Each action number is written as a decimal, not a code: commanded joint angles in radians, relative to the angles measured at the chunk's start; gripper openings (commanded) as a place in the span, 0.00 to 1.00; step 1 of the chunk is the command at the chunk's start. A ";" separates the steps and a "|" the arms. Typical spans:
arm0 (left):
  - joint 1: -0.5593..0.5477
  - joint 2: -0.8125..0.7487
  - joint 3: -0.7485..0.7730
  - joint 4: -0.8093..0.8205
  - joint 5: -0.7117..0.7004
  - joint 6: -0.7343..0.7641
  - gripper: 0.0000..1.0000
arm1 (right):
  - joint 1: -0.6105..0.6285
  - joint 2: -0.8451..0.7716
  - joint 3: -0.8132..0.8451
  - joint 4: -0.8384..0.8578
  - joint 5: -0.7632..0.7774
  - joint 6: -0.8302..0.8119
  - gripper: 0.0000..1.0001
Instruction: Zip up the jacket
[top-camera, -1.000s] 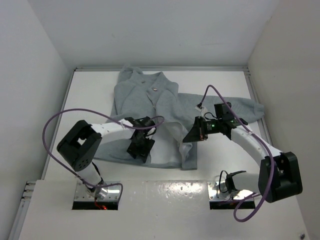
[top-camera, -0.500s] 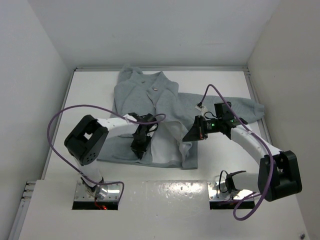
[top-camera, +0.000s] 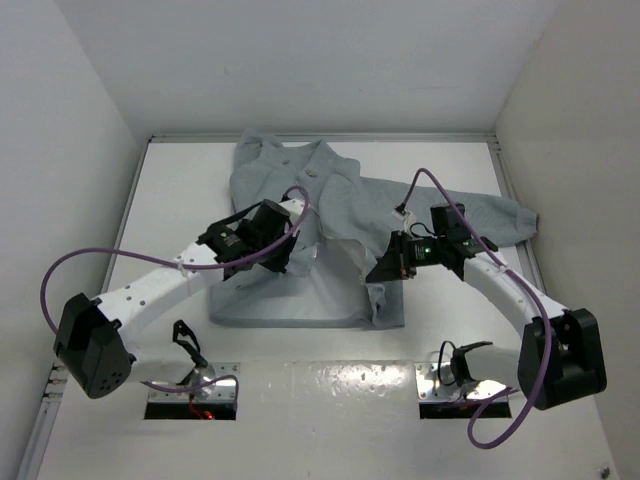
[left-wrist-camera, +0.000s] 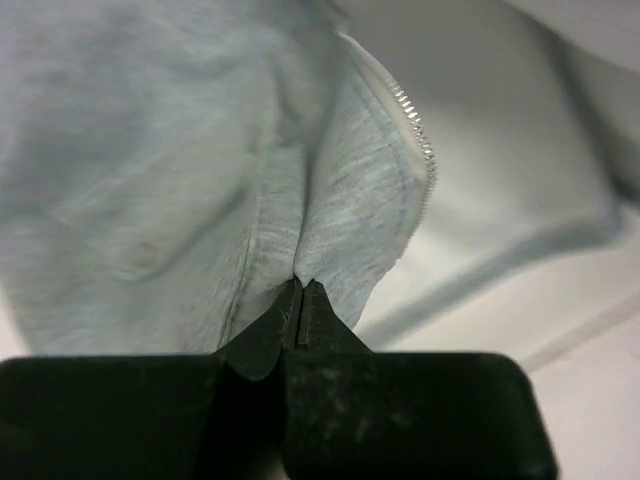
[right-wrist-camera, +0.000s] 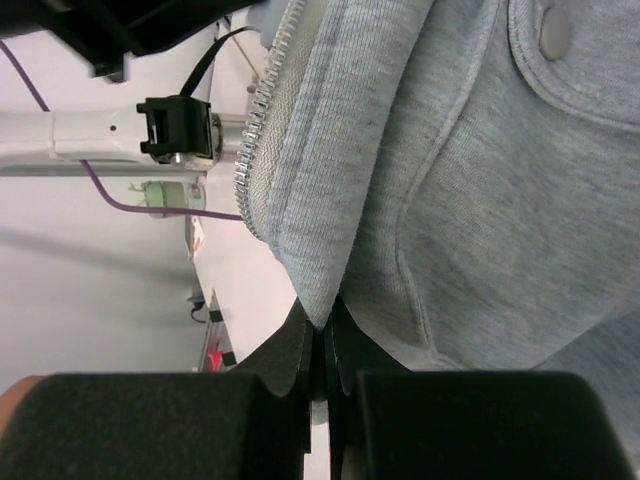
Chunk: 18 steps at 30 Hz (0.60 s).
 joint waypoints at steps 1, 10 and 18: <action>-0.052 0.039 -0.055 0.061 -0.317 0.088 0.00 | 0.011 -0.026 0.015 0.014 -0.008 -0.008 0.00; -0.037 0.081 -0.201 0.276 -0.580 0.350 0.00 | 0.016 -0.045 0.027 -0.023 -0.003 -0.027 0.00; -0.046 -0.031 -0.211 0.207 0.008 0.488 0.00 | 0.021 -0.038 0.030 -0.010 -0.002 -0.021 0.00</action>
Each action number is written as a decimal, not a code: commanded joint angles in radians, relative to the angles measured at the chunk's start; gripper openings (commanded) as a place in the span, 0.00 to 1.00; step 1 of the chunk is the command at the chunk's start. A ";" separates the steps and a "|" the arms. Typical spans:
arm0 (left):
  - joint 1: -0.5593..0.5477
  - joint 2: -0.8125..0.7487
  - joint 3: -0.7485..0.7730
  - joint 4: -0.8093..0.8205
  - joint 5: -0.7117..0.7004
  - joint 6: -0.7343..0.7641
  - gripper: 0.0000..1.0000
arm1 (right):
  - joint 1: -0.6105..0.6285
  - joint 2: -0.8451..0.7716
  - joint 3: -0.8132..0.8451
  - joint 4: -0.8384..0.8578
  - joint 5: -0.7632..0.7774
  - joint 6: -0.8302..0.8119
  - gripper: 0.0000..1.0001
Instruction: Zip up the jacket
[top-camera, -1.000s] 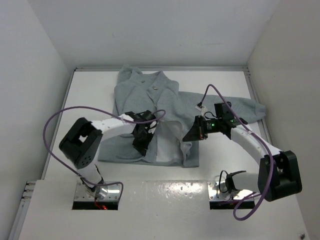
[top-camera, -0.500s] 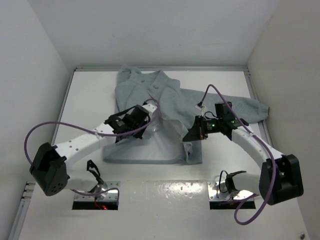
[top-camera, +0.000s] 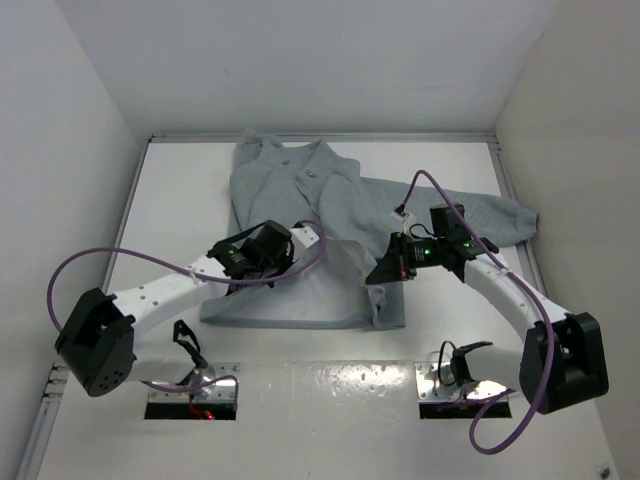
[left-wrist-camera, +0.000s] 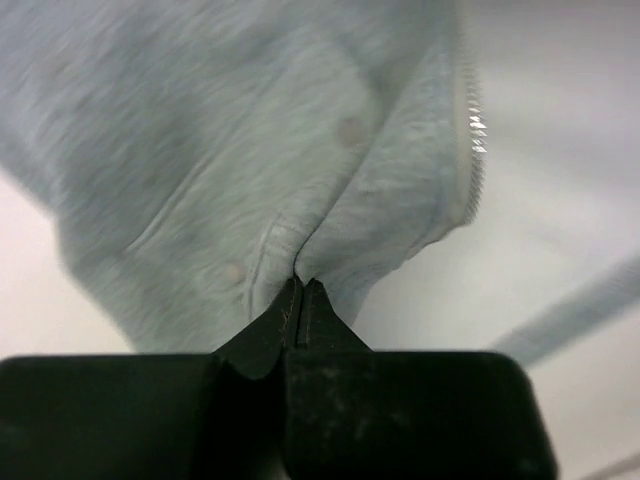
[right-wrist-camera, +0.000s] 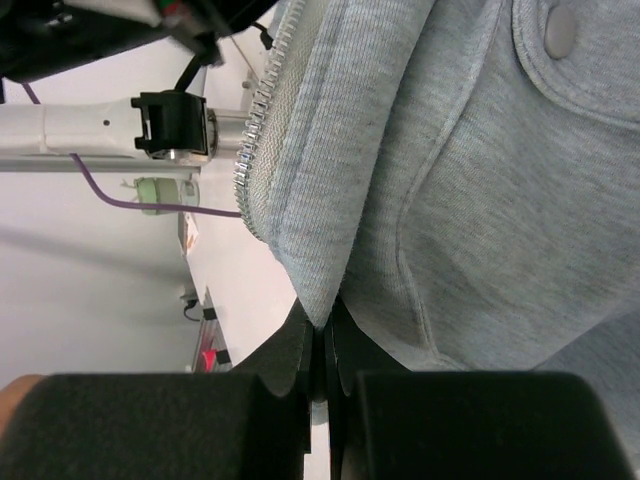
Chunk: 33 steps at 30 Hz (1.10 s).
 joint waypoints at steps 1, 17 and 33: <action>-0.028 -0.060 0.000 0.005 0.292 0.092 0.00 | 0.005 -0.016 0.029 0.004 -0.020 -0.009 0.00; -0.169 0.122 0.042 -0.052 0.266 0.062 0.00 | 0.008 -0.023 0.036 -0.027 -0.020 -0.032 0.00; -0.158 0.217 0.113 -0.071 0.395 -0.047 0.47 | 0.005 -0.026 0.044 -0.050 -0.026 -0.047 0.00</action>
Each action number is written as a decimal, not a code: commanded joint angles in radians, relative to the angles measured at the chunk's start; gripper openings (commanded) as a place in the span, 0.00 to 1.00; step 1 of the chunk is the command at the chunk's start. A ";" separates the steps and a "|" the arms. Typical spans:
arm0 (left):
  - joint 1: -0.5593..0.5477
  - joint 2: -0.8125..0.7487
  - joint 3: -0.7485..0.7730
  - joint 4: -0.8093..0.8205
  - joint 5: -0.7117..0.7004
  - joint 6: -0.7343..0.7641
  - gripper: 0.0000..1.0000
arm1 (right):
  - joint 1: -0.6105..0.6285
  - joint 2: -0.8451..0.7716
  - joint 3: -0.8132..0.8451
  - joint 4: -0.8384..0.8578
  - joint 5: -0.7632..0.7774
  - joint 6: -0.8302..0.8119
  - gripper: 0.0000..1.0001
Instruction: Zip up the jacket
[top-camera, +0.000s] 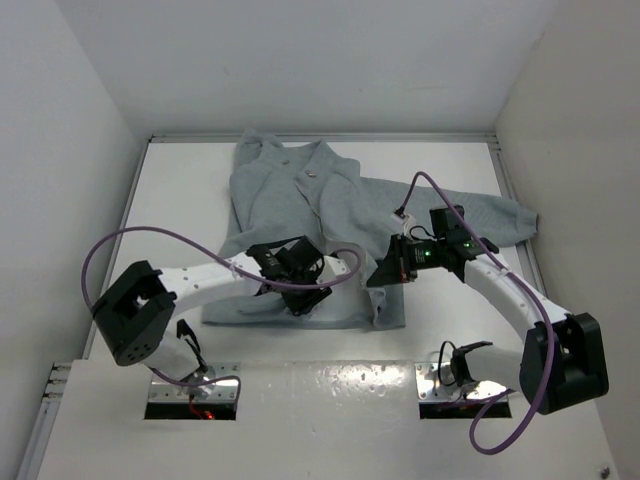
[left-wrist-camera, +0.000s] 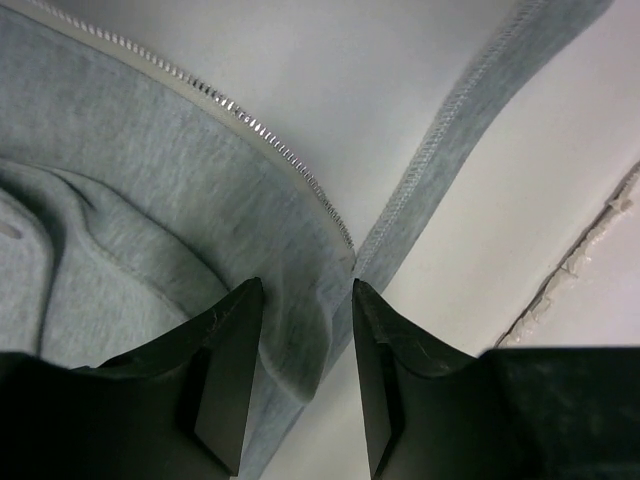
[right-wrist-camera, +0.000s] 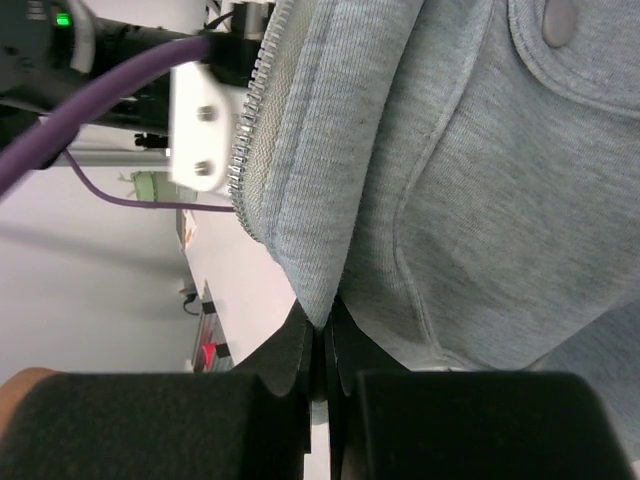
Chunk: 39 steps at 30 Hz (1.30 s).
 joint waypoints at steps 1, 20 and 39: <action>0.009 0.038 0.036 -0.005 0.003 -0.037 0.47 | 0.005 -0.024 0.045 -0.016 -0.025 -0.024 0.00; 0.028 0.157 0.075 -0.023 -0.203 -0.089 0.48 | 0.003 -0.016 0.034 -0.009 -0.024 -0.016 0.00; 0.031 0.268 0.112 -0.032 -0.094 -0.114 0.00 | 0.003 -0.008 0.033 -0.015 -0.020 -0.016 0.00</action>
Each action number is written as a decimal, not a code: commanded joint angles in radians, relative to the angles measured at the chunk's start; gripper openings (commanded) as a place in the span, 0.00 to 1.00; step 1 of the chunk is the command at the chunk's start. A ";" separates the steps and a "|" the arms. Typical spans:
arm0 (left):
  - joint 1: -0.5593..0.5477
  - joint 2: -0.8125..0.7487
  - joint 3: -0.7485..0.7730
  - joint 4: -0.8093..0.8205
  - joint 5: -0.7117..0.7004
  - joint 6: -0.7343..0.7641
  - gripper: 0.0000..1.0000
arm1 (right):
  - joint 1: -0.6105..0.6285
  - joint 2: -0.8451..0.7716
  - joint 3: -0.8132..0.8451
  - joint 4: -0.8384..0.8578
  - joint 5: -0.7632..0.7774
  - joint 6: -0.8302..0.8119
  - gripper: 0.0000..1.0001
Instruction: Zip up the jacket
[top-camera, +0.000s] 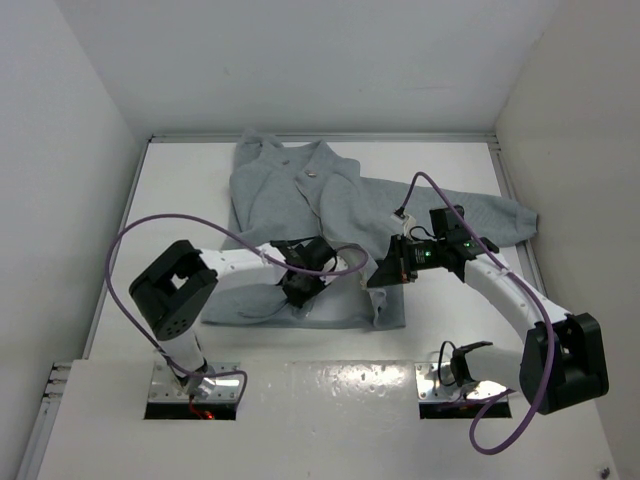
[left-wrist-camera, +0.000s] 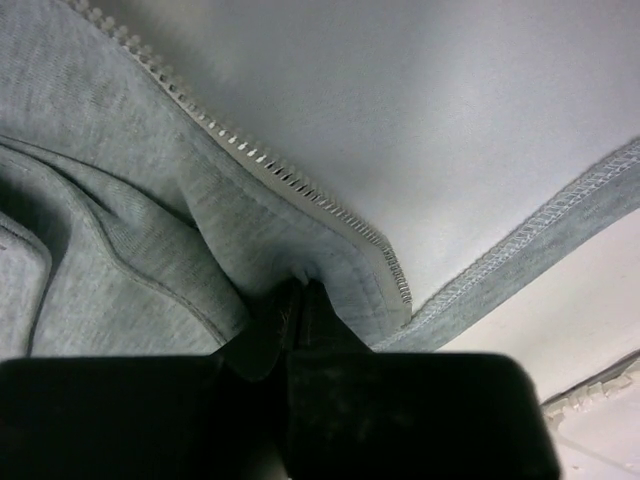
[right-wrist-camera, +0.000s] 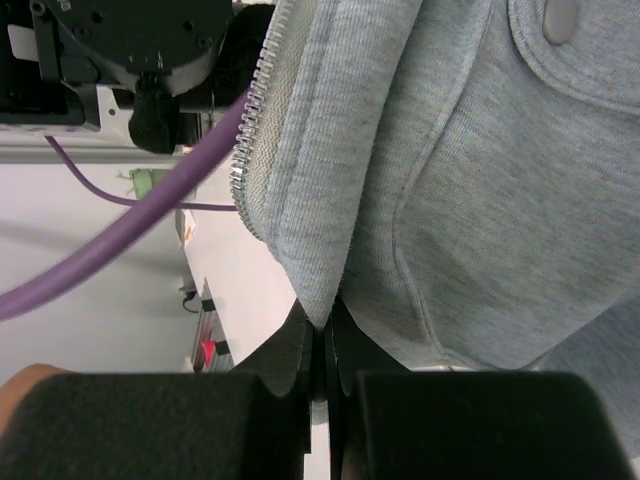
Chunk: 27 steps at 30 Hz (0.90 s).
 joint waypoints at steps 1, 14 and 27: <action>0.039 0.017 0.004 0.023 0.050 -0.018 0.00 | 0.000 -0.008 0.031 0.007 -0.025 0.002 0.00; 0.109 -0.375 0.053 0.034 -0.083 0.031 0.00 | 0.009 -0.022 0.023 0.025 -0.039 -0.009 0.00; -0.077 -0.252 -0.135 0.044 -0.459 0.262 0.00 | 0.009 -0.028 0.019 0.019 -0.038 -0.015 0.00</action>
